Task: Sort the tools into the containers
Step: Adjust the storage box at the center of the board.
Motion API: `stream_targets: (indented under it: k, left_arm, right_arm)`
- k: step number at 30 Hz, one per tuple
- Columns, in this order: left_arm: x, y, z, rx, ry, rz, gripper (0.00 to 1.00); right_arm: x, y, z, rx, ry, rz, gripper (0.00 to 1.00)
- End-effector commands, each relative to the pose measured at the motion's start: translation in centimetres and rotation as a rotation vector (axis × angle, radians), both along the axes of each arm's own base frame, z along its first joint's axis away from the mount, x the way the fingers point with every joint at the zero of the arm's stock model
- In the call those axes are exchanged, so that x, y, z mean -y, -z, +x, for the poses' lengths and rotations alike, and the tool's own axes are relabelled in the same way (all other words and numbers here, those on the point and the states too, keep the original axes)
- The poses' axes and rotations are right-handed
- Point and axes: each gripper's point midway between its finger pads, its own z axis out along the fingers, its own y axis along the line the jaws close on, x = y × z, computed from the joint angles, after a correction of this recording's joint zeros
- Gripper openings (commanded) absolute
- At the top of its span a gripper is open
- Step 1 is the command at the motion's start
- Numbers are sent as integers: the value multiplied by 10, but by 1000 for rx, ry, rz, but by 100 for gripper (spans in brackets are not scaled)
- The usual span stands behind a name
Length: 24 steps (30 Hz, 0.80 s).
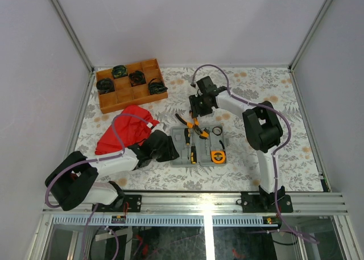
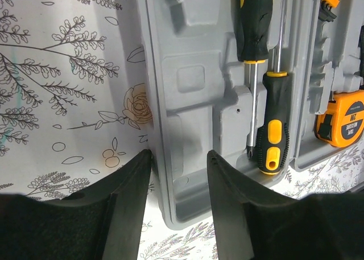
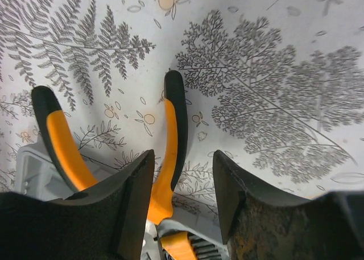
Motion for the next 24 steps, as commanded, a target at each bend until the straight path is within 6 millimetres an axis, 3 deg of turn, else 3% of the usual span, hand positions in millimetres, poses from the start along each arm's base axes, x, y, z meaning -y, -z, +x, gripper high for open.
stream_targets:
  k: [1,7,11,17,22,24]
  left_arm:
    - [6,1,0,6,12,-26,42]
    - [6,1,-1,4,11,-27,42]
    - [7,0,-1,5,16,-31,42]
    - [15,-1,-2,3,36,-48,41]
    - [30,-2,-9,-7,60,-73,41]
    - [36,-3,-13,-11,67,-90,41]
  right_arm:
    - [-17,1,-11,-91,-53,66,51]
    - [-24,16,-21,-174,-79,92,39]
    - [-16,17,-20,-171,-51,49,18]
    - [9,-23,-2,-1,75,-17,0]
    - [27,-68,0,114,192,-7,0]
    - [32,-74,-8,115,241,15,0]
